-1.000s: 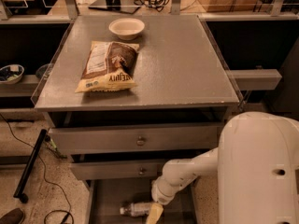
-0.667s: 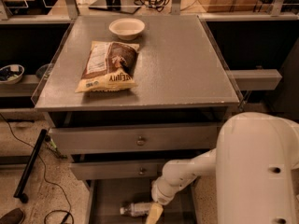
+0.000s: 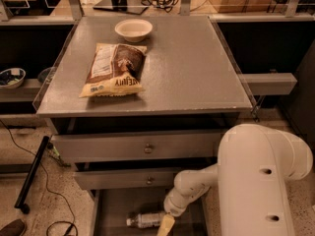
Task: Pick blue plastic bottle from bottom drawer and place on counter
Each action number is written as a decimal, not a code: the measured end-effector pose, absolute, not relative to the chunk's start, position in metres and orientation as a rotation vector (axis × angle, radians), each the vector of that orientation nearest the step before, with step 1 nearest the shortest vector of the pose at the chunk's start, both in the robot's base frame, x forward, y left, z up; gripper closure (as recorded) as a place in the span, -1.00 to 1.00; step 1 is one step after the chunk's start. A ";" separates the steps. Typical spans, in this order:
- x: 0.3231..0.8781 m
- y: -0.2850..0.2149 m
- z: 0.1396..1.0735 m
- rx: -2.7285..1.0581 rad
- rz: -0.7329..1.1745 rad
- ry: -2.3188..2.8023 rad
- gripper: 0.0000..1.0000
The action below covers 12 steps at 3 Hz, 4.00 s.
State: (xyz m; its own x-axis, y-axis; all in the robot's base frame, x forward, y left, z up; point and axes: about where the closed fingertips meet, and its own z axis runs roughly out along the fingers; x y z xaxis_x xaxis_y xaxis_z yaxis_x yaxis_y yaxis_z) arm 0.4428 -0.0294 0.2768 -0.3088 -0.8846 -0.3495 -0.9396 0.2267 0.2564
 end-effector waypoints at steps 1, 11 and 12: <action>0.442 -0.029 0.276 -1.768 0.630 2.358 -1.00; 0.460 0.021 0.149 -1.852 0.525 2.445 -1.00; 0.460 0.021 0.149 -1.852 0.525 2.445 -1.00</action>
Offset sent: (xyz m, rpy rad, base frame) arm -0.0041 0.0046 -0.0088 -0.0913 -0.0623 0.0133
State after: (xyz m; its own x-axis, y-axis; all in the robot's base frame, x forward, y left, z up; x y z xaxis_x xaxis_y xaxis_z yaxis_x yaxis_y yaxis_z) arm 0.4596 0.0208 0.1490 -0.2914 -0.9300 -0.2241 -0.9401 0.2350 0.2471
